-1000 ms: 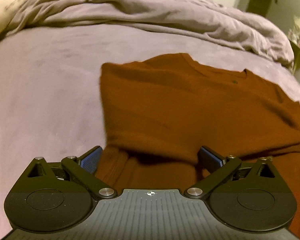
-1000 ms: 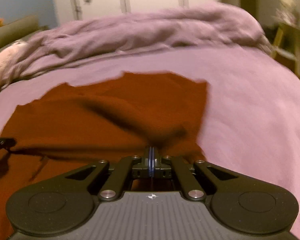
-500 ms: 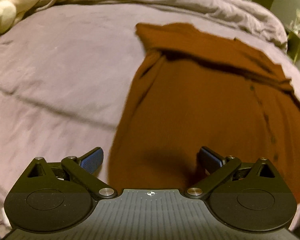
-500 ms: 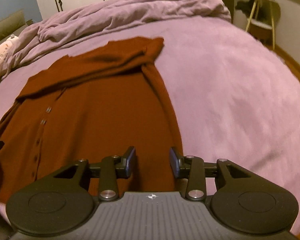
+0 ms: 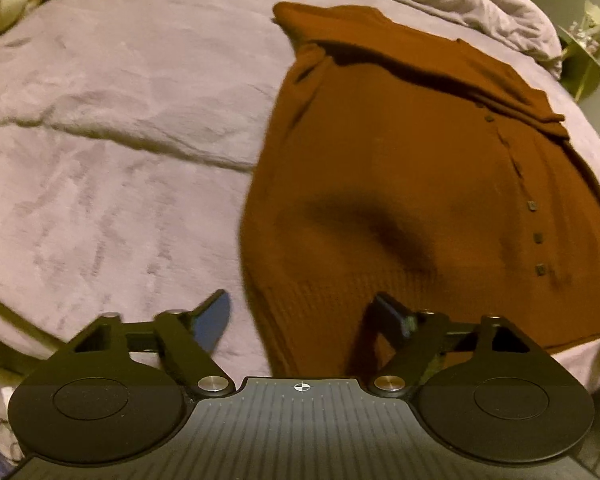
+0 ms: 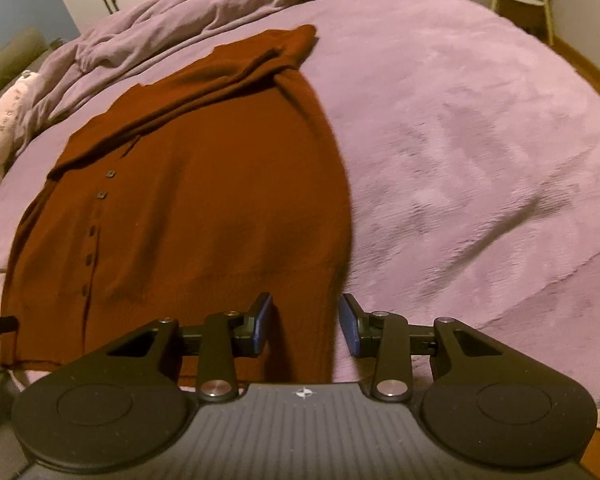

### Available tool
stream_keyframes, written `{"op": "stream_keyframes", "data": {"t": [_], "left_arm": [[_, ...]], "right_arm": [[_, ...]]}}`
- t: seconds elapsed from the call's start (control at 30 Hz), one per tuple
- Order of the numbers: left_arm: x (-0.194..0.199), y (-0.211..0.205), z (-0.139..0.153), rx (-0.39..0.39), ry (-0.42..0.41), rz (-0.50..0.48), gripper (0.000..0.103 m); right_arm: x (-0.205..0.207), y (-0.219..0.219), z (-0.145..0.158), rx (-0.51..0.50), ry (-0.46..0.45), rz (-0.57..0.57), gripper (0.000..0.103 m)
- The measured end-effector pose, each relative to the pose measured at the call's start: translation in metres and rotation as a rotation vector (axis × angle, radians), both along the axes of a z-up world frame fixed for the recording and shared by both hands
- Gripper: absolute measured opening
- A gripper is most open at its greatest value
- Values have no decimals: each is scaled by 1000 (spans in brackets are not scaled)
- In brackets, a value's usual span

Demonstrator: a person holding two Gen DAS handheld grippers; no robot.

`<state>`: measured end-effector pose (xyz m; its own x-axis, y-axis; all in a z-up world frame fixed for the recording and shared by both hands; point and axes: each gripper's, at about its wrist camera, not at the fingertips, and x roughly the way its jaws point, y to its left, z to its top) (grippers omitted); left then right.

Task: Fold small clothes

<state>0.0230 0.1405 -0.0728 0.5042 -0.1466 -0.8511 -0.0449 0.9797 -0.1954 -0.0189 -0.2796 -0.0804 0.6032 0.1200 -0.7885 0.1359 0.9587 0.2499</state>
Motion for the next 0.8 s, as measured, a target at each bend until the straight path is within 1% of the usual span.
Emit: {"op": "stream_keyframes", "data": {"t": [0.03,0.07,0.1,0.13,0.17,0.2,0.23,0.3,0.37,0.43,0.5,0.57,0.6,0.7,0.77,0.8], "left_arm": [[0,-1,0,0,-1,-6,69],[1,-2,0,-5,-1,-17,65],[2,-1,1,-10,4,-25,57],[3,-2,2,-8,7,-29,45],[5,-1,3,-13,9,-41,37],[5,0,5,-27,12,-52,21],[5,2,5,-39,15,-52,17],[7,7,4,-79,24,-49,14],[6,9,2,-93,24,-50,14],[4,8,1,-96,21,-72,20],[4,6,0,-99,23,-88,21],[8,3,0,-81,25,-115,17],[10,3,1,-83,25,-122,10],[14,5,10,-131,21,-131,9],[18,7,25,-188,-15,-127,8],[22,10,36,-229,-49,-117,8]], "right_arm": [[0,0,0,-2,4,-3,31],[1,-2,-1,8,3,-6,30],[2,-4,-1,20,7,-12,28],[3,-5,-1,25,12,-18,20],[3,-7,-1,29,14,-18,14],[3,-8,-1,41,14,-8,5],[3,-8,0,51,15,-2,5],[2,-8,0,44,17,7,5],[2,-7,0,42,27,9,6],[2,-9,-1,59,43,10,6],[4,-9,-1,64,61,24,6],[7,-8,0,62,73,42,6],[9,-8,0,65,77,51,6],[13,-14,4,127,79,60,5],[17,-20,9,207,65,54,5],[20,-23,15,246,47,49,5]]}}
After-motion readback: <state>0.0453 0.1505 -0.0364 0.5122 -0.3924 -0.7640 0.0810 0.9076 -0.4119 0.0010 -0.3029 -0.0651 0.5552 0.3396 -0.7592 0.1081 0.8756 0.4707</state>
